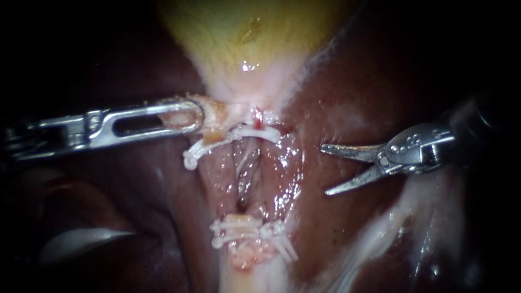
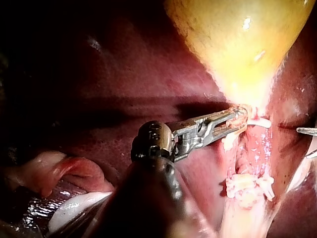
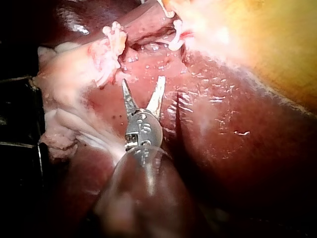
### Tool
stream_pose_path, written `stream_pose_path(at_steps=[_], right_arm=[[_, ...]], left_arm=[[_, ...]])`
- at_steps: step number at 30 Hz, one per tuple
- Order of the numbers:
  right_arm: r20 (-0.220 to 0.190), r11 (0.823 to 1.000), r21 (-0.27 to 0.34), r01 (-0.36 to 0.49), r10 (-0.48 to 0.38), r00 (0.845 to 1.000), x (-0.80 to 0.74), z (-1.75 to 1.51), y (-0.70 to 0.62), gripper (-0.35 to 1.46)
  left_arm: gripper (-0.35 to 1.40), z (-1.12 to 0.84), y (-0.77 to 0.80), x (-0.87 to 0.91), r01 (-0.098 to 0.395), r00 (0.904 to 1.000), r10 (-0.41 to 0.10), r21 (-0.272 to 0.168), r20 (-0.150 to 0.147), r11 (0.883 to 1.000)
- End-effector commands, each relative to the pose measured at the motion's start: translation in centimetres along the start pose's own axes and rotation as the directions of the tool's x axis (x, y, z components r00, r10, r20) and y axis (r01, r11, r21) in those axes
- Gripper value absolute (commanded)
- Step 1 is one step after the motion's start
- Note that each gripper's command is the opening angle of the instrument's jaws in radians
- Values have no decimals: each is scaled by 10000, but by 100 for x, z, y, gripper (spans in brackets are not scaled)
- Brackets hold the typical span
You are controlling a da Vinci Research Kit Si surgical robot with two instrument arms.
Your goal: Go back from the cut right tube
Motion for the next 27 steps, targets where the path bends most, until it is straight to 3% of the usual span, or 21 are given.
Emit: stream_pose_path(at_steps=[1, 12, 27], right_arm=[[-4, 10000, -2, -2, 2, 10000, 0, 0, 0, 145], [-4, 10000, -1, -2, 2, 10000, 0, 0, 0, 145], [-31, 10000, -6, -18, 18, 10000, 2, -1, -1, 145]], left_arm=[[-35, 5, 4, 3, -27, 10000, 27, -57, -39, 10000], [-35, 46, 29, 29, 36, 9993, -47, -303, -361, 9995], [-35, 53, 34, 33, 8, 9990, -22, -304, -449, 9995]])
